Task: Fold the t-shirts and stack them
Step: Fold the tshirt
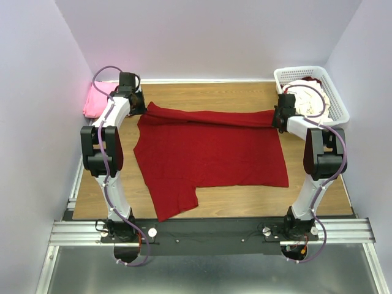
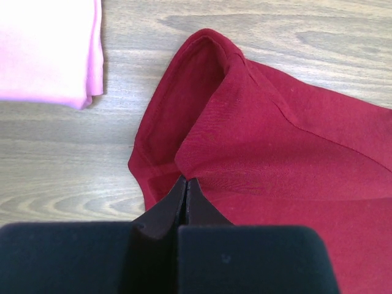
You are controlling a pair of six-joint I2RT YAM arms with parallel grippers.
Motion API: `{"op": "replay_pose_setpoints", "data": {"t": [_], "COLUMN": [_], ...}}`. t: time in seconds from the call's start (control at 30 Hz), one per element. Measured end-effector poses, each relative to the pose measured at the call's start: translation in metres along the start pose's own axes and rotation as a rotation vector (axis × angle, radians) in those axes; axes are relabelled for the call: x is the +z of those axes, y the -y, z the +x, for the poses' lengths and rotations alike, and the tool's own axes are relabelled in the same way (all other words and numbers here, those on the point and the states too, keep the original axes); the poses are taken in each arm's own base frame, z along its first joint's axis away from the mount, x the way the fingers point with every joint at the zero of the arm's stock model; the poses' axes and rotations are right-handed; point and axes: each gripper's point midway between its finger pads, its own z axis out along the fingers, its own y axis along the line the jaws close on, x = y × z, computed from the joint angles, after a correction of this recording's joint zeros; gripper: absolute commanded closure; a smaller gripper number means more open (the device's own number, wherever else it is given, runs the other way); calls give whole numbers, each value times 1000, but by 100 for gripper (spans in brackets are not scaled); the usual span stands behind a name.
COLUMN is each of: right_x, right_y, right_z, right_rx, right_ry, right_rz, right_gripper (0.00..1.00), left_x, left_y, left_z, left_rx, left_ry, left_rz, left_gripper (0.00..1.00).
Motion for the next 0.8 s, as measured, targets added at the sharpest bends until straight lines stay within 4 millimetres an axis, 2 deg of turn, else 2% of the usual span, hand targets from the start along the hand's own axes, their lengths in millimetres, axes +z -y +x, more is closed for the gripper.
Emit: {"op": "replay_pose_setpoints", "data": {"t": [0.17, 0.3, 0.6, 0.8], "right_x": [-1, -2, -3, -14], "right_y": [0, 0, -2, -10], "right_z": [7, 12, 19, 15], "right_rx": [4, 9, 8, 27], "right_ry": [-23, -45, -74, -79], "right_rz": [1, -2, -16, -69], "right_gripper": [97, 92, 56, 52], "left_x": [0, 3, 11, 11], "left_y": [0, -3, -13, -17], "left_z": [1, 9, 38, 38], "left_rx": [0, -1, -8, -13], "left_ry": [-4, -20, -84, -82], "left_rz": [-1, -8, -38, -45], "left_gripper": [100, 100, 100, 100]}}
